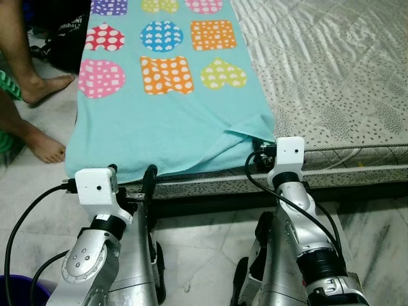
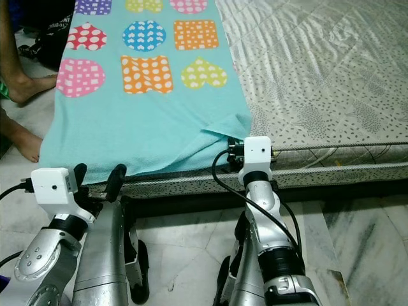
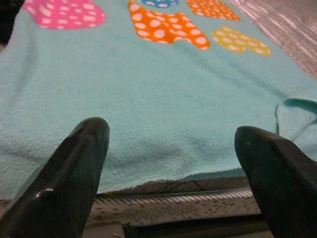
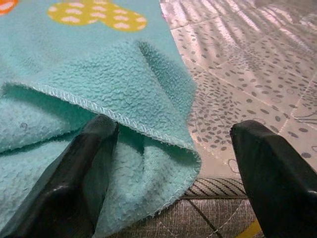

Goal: Clean up the room

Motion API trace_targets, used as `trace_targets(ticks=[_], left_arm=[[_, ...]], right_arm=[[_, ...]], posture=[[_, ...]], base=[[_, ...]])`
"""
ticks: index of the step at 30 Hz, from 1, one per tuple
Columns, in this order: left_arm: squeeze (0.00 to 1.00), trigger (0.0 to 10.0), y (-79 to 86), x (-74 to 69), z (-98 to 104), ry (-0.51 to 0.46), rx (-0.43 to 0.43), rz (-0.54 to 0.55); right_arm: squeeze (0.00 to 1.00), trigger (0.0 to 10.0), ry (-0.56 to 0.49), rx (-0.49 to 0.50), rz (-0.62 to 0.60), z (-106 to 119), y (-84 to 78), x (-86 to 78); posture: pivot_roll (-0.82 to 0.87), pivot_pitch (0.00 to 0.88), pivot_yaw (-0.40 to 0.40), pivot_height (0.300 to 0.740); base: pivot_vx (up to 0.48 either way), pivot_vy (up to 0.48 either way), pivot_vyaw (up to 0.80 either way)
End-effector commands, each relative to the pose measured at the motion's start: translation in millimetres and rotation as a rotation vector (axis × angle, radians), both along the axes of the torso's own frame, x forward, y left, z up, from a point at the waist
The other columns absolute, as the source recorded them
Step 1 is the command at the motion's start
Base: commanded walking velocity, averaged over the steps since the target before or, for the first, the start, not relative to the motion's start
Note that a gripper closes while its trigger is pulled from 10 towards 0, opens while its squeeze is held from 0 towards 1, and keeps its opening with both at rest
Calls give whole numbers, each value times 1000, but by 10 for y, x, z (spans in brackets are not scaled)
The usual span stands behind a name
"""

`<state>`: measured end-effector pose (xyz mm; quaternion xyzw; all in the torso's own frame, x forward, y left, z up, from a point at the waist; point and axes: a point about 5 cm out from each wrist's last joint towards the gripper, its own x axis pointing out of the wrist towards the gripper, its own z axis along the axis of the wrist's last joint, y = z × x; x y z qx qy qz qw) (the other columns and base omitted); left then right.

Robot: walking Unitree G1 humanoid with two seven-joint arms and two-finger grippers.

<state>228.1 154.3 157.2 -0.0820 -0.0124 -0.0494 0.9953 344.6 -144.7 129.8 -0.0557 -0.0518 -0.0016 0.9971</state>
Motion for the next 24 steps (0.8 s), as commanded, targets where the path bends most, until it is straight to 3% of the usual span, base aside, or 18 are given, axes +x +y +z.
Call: trace_targets(ticks=[1,14,24], left_arm=[[0,10000,21,-13,-61,23,8,1],[0,10000,13,-15,-72,26,5,-2],[0,10000,8,-14,-66,24,4,1]], right_arm=[[0,10000,10,3,1,-50,-1,-19],[0,10000,20,-29,84,-177,104,-89],[0,10000,-33,-103,67,-91,205,43]], posture=[[213,213,-49,491],[209,222,-47,491],[217,228,-48,491]], base=[[0,0,0],[0,0,0],[0,0,0]])
